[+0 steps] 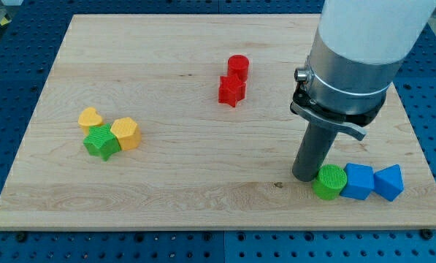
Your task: Push the green star along with hexagon towards right
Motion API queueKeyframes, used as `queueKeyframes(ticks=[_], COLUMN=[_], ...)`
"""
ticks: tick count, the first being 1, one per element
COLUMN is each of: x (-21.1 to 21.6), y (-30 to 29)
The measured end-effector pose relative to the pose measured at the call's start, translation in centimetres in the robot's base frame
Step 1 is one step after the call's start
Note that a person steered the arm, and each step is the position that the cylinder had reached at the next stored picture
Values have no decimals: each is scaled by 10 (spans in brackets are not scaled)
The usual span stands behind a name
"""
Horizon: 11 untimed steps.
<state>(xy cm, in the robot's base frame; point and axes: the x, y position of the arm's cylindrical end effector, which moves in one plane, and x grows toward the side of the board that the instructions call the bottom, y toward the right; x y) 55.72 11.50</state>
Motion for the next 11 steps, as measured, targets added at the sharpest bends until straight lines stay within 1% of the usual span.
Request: queueKeyframes(ticks=[1,2,4,6,7,8,9,10,11], x=[0,0,0,0,0,-27,-56,-54,-54], y=[0,-17,-119,-245,-298,-334,-334,-322,-284])
